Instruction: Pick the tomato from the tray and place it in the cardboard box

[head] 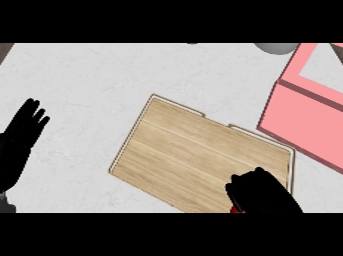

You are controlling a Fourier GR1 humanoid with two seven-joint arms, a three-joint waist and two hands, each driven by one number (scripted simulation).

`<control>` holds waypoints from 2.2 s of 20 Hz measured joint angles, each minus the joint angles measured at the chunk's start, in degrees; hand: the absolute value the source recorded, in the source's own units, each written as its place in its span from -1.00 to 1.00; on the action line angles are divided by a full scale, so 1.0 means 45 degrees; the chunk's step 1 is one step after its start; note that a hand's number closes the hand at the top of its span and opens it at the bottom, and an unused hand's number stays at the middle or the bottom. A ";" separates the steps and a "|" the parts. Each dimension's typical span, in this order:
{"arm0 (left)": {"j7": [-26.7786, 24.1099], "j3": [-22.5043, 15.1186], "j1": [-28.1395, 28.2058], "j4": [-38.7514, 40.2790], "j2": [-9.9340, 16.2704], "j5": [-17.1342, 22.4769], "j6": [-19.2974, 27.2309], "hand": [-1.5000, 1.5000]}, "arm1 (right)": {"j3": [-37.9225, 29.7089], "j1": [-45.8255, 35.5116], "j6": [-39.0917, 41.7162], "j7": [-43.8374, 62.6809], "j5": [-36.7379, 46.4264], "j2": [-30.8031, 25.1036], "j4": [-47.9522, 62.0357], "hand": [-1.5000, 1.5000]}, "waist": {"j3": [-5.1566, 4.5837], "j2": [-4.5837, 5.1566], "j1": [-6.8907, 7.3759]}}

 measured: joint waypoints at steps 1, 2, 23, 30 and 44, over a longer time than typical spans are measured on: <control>0.0022 -0.0037 0.0058 -0.0065 -0.0082 -0.0009 0.0029 0.00 | -0.0062 0.0234 -0.0087 -0.0021 0.0050 -0.0152 -0.0536 1.00 | 0.0002 0.0002 -0.0001; 0.0041 -0.0028 -0.0040 -0.0009 -0.0104 -0.0016 0.0053 0.00 | -0.0097 0.0420 -0.0239 -0.0050 0.0141 -0.0229 -0.0961 1.00 | 0.0002 0.0007 -0.0005; -0.0127 0.0155 -0.0050 0.0179 -0.0128 -0.0151 -0.0077 0.00 | -0.4713 -0.1052 0.0453 0.1991 0.0336 0.0795 -0.5198 1.00 | -0.0008 0.0007 -0.0070; -0.0239 0.0140 -0.0021 0.0241 -0.0218 -0.0174 -0.0196 0.00 | -0.7975 -0.3072 0.2585 0.1185 -0.0504 0.0867 -0.4577 1.00 | -0.0001 0.0029 0.0039; 0.0155 0.0134 -0.0403 0.0114 -0.0388 -0.0318 -0.0181 0.00 | -1.0737 -0.3667 0.0545 -0.3407 -0.2410 0.0442 0.0082 1.00 | 0.0008 0.0072 0.0171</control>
